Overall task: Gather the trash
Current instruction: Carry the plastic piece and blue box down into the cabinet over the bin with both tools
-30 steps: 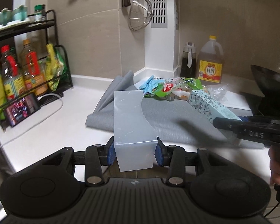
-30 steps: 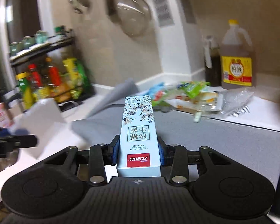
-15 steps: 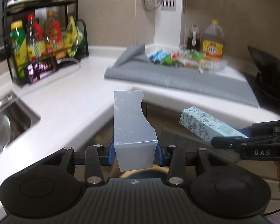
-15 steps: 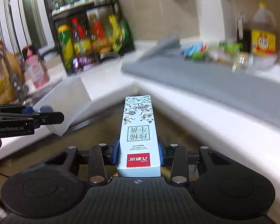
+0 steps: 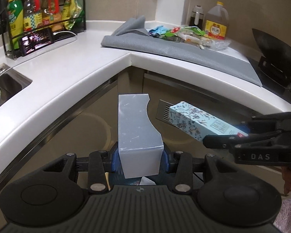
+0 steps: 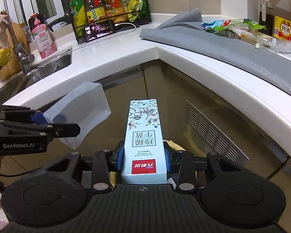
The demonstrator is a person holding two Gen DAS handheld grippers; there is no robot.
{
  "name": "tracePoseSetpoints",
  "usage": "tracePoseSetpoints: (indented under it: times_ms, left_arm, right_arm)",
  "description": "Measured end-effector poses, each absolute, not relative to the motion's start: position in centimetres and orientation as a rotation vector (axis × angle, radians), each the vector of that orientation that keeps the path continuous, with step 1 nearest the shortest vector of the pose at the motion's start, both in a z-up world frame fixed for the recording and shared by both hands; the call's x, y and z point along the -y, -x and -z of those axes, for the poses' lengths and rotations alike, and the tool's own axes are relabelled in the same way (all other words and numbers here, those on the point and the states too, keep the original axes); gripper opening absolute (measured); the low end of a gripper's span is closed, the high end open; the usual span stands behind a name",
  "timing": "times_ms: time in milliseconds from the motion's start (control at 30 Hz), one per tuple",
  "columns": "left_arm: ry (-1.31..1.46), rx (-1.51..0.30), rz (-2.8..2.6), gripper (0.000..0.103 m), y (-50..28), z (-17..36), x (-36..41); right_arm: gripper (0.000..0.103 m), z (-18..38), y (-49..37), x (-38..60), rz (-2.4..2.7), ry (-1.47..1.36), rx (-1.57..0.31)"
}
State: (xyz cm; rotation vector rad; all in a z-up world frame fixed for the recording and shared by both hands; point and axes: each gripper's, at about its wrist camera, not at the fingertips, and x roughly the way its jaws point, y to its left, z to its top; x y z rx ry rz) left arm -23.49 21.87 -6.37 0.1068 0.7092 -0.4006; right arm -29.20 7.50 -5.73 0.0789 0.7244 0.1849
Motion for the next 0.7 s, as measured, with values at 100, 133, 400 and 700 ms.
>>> tracePoseSetpoints:
  times_ms: [100, 133, 400, 700]
  left_arm:
    - [-0.123, -0.711, 0.413, 0.046, 23.5, 6.4, -21.5]
    - [-0.125, -0.710, 0.414, 0.046, 23.5, 6.5, -21.4]
    - [-0.127, -0.738, 0.423, 0.046, 23.0, 6.9, -21.2]
    - [-0.112, -0.775, 0.439, 0.046, 22.2, 7.5, -21.1]
  right_arm:
    - [0.041, 5.8, 29.2, -7.5, -0.185, -0.073, -0.725]
    - [0.041, 5.8, 29.2, -7.5, -0.184, -0.073, -0.726]
    - [0.041, 6.2, 28.9, -7.2, -0.183, -0.080, -0.742]
    - [0.041, 6.9, 28.4, -6.9, -0.181, -0.094, -0.770]
